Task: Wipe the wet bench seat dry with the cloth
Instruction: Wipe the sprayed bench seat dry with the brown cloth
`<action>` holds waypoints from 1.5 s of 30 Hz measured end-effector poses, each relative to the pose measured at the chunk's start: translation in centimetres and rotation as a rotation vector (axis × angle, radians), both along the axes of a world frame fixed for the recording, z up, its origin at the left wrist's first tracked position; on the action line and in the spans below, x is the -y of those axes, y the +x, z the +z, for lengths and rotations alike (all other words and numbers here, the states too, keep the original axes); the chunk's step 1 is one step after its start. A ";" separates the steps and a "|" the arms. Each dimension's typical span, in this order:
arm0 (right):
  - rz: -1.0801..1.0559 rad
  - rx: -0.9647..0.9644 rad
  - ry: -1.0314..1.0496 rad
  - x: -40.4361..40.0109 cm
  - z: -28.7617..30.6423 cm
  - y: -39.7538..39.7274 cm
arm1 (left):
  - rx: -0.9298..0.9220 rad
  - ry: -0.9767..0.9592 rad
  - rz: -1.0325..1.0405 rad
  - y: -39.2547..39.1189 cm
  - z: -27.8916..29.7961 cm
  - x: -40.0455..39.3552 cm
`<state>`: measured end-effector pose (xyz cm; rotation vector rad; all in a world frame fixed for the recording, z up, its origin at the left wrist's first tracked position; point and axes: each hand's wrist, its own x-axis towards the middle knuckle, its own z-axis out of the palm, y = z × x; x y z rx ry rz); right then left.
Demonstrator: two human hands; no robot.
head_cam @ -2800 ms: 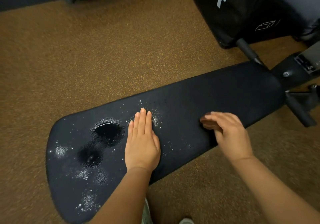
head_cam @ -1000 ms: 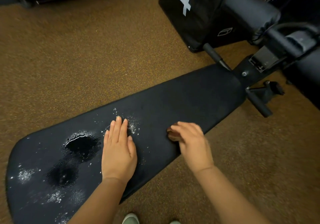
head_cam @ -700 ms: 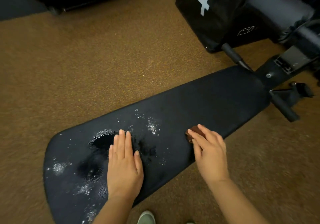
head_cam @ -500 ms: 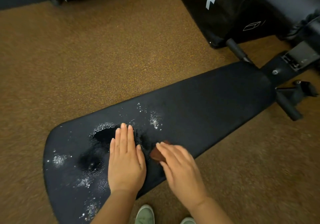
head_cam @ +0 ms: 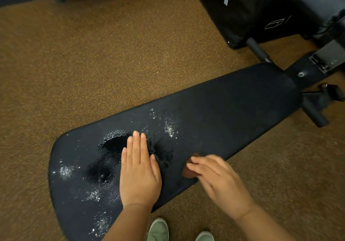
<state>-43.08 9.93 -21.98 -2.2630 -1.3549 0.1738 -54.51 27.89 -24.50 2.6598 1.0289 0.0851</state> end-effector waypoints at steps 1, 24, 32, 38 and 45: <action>0.002 0.009 -0.029 0.9 0.3 1.3 | -0.001 0.002 0.000 0.0 0.1 0.0; -0.127 -0.008 0.120 -8.5 -1.2 0.7 | 0.131 -0.042 0.039 3.8 0.1 -3.7; -0.308 0.059 0.043 -7.0 -0.6 7.4 | 0.062 0.009 0.025 3.6 -0.2 -3.4; -0.039 -0.009 0.085 -8.8 -1.0 1.6 | 0.047 0.002 0.011 3.4 -0.5 -3.5; -0.259 0.049 0.039 -7.8 -0.5 8.0 | 0.051 -0.008 0.026 3.5 -0.2 -3.4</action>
